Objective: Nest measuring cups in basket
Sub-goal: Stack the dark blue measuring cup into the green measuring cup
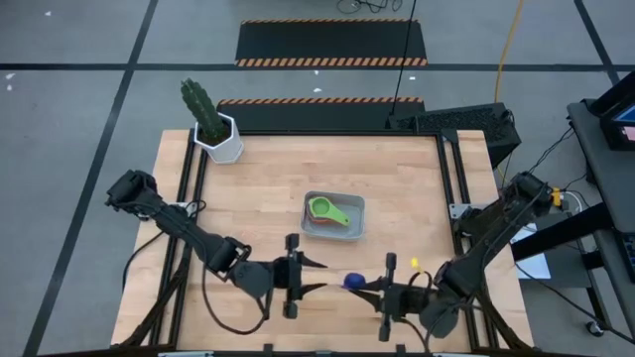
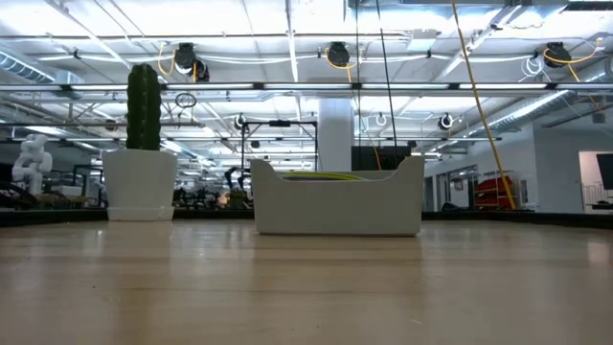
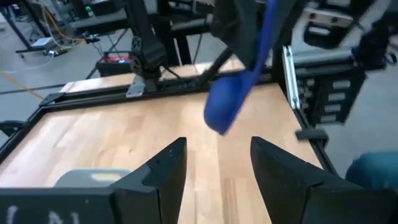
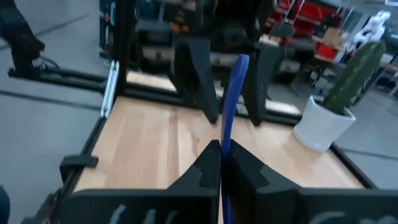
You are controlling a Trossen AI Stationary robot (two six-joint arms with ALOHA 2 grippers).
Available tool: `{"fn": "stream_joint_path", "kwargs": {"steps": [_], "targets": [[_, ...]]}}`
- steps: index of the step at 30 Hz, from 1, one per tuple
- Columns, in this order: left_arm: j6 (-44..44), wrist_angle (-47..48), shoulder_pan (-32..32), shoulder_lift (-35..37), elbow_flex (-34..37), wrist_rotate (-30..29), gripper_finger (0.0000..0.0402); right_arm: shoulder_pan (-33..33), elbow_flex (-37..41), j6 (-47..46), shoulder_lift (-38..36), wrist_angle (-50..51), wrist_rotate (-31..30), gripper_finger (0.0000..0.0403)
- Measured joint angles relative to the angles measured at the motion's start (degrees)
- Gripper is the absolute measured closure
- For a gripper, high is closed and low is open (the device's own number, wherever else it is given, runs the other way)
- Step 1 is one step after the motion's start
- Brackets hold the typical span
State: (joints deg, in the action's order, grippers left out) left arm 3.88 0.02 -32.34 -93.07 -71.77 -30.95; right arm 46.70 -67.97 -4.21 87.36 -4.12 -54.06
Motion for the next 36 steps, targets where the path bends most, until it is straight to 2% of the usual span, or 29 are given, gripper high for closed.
{"fn": "stream_joint_path", "kwargs": {"steps": [3, 6, 10, 13, 17, 22, 25, 36], "targets": [[-1.89, -3.57, 0.64, -1.87, 0.06, 1.41, 0.022, 0.81, 1.43, 3.69, -0.91, -5.22, -0.05, 0.0401], [-5.66, -10.38, 1.28, -4.3, 0.09, 5.72, 0.022, 2.19, 3.27, 7.31, -2.3, -10.76, 0.06, 0.0401], [-10.52, -17.74, 2.11, -7.11, 0.09, 7.61, 0.022, 4.86, 7.28, 13.48, -4.73, -22.41, 0.08, 0.0401], [-12.64, -23.39, 2.61, -8.47, 0.08, 8.39, 0.022, 7.08, 11.47, 19.83, -5.98, -34.84, 0.11, 0.0401], [-13.56, -31.03, 3.47, -11.43, 0.02, 14.07, 0.022, 9.7, 17.8, 29.78, -6.6, -54.45, 1.11, 0.0401], [-17.24, -41.16, 4.16, -15.55, 0.02, 15.01, 0.022, 10.41, 24.68, 33.9, -6.63, -72.82, 8.6, 0.0401], [-16.75, -45.27, 4.75, -17.28, 0.02, 15.39, 0.022, 9.87, 26.53, 33.42, -6.63, -76.32, 11.09, 0.0401], [-13.72, -50.28, 6.39, -20.24, 0.02, 18.11, 0.022, 5.37, 26.67, 25.54, -6.56, -72.2, 16.93, 0.0401]]}}
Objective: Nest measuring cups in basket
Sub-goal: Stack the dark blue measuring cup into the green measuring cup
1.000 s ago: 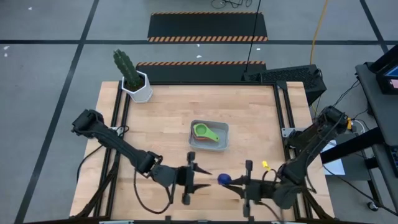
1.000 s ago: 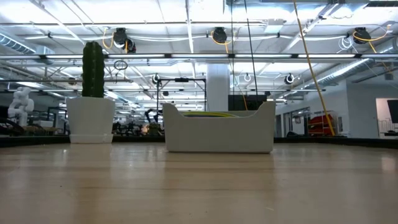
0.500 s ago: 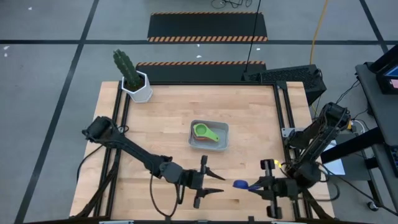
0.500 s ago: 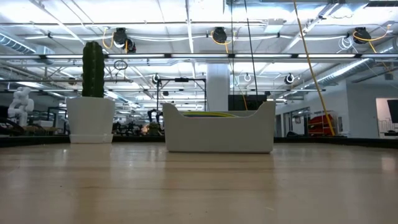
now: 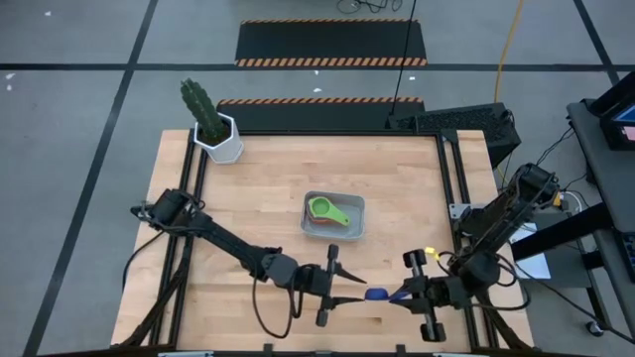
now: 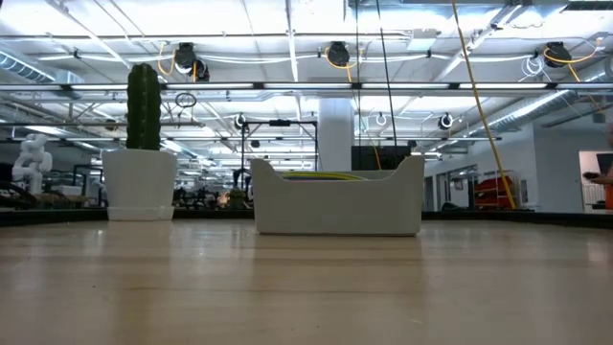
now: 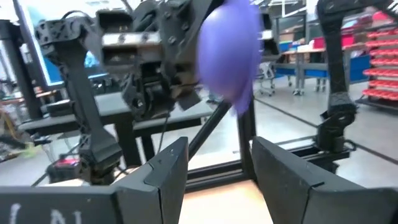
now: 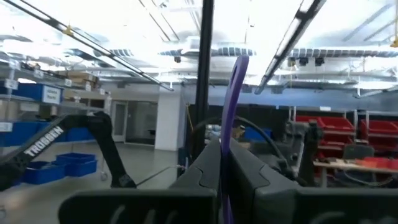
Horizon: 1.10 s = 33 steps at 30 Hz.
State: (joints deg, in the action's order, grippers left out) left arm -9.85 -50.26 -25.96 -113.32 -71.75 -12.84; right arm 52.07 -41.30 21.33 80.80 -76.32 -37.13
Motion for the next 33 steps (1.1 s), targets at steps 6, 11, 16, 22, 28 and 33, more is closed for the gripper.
{"fn": "stream_joint_path", "kwargs": {"steps": [6, 11, 16, 22, 28, 33], "targets": [[-0.13, -0.92, -0.09, 0.02, 0.0, 0.43, 0.022, -2.1, 0.0, -3.41, 0.01, 3.12, -0.04, 0.0401], [0.09, -0.52, -0.09, 0.02, 0.0, 0.42, 0.022, -3.14, 0.0, -4.39, 0.01, 4.87, -0.04, 0.0401], [0.04, -0.37, -0.04, 0.02, 0.0, 1.09, 0.025, -3.32, 0.0, -4.76, 0.01, 5.16, 0.02, 0.0401], [-0.01, 0.0, 0.33, 0.02, 0.0, 3.18, 0.0327, -3.32, -0.05, -5.28, 0.01, 5.21, 0.22, 0.0401], [-0.37, 0.02, 0.31, 0.02, 0.0, 3.63, 0.039, -3.32, -0.09, -5.28, -0.03, 5.2, -0.07, 0.0397], [0.34, 2.41, 0.22, 1.65, 0.02, 4.02, 0.0393, -2.5, -0.09, -6.65, -0.17, 5.85, -0.28, 0.0361]]}}
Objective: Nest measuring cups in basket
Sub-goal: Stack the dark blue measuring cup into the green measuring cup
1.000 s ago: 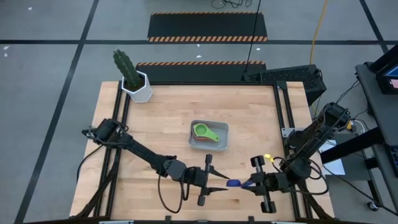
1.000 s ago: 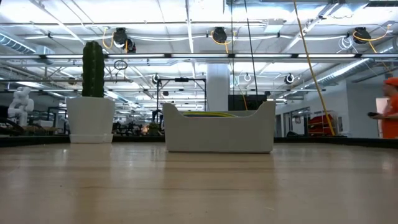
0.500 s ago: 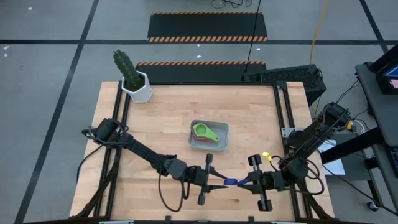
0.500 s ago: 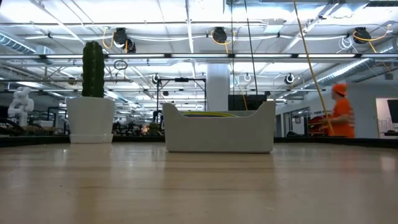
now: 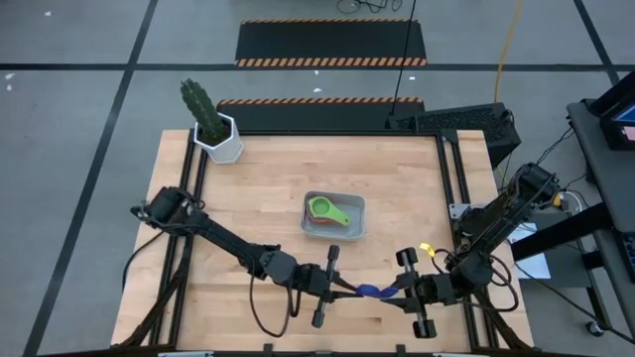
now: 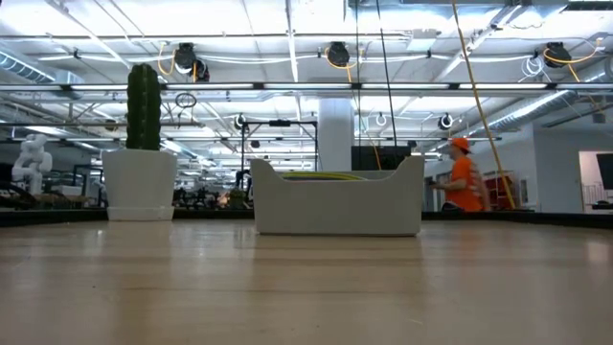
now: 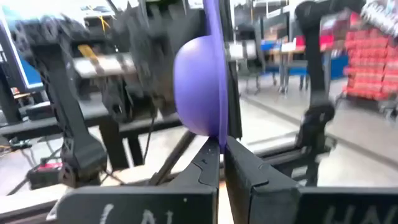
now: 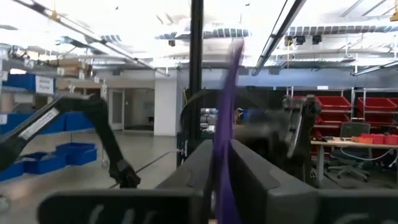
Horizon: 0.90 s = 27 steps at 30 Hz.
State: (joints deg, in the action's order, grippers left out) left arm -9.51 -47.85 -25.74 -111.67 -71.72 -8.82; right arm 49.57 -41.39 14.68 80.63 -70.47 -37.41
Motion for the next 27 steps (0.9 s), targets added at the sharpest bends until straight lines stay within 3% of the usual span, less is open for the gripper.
{"fn": "stream_joint_path", "kwargs": {"steps": [6, 13, 17, 27], "targets": [[4.96, 11.24, -1.01, 6.85, -0.07, 0.59, 0.0396, 2.54, -0.02, -3.45, -5.47, 11.98, -5.03, 0.0283], [13.92, 33.77, -2.26, 14.29, -0.13, 9.35, 0.0393, 4.96, 0.0, -19.29, -13.22, 35.69, -12.26, 0.0217], [14.94, 43.59, -2.69, 14.57, -0.04, 9.35, 0.0397, 4.81, 0.0, -26.22, -14.23, 43.16, -12.02, 0.0207], [18.65, 53.56, -1.66, 14.7, -0.04, 10.59, 0.0396, 4.16, -0.25, -21.34, -14.11, 44.08, -7.63, 0.0207]]}}
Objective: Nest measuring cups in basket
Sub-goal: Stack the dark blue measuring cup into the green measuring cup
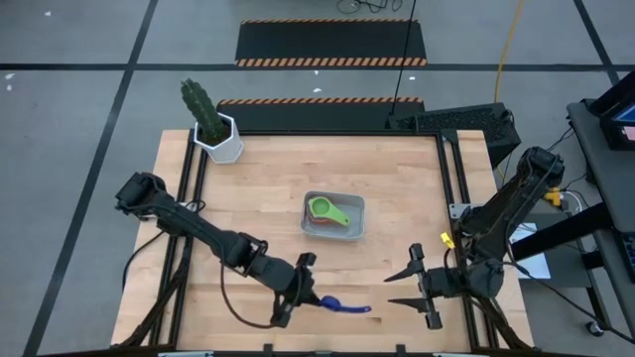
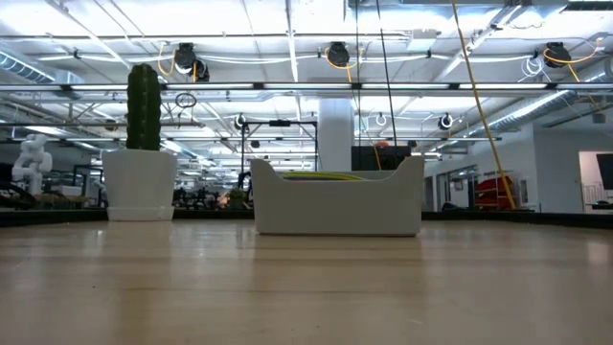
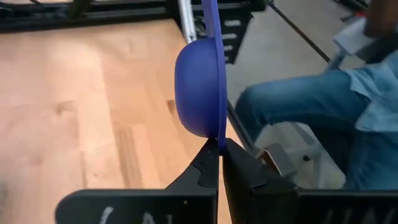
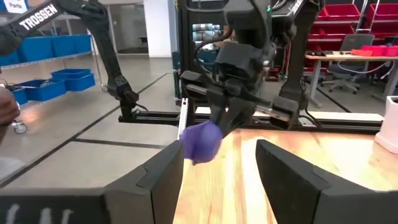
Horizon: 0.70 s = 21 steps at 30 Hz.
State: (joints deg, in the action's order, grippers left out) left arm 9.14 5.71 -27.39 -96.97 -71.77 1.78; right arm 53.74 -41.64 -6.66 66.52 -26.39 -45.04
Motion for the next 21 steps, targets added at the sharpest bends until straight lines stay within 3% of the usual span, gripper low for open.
{"fn": "stream_joint_path", "kwargs": {"steps": [7, 15, 21], "targets": [[-0.89, -5.19, 1.19, -0.28, 4.31, 4.42, 0.0396, -0.89, -3.55, 4.93, 2.98, 9.95, -1.64, 0.0207], [0.74, -21.45, 4.72, -0.26, 11.73, 15.98, 0.0394, 0.63, -14.61, 38.9, 15.85, 12.12, -2.51, 0.0207], [2.39, -31.27, 4.37, -0.26, 17.4, 23.22, 0.039, 3.26, -22.27, 64.17, 25.63, 8.64, -17.95, 0.0207]]}}
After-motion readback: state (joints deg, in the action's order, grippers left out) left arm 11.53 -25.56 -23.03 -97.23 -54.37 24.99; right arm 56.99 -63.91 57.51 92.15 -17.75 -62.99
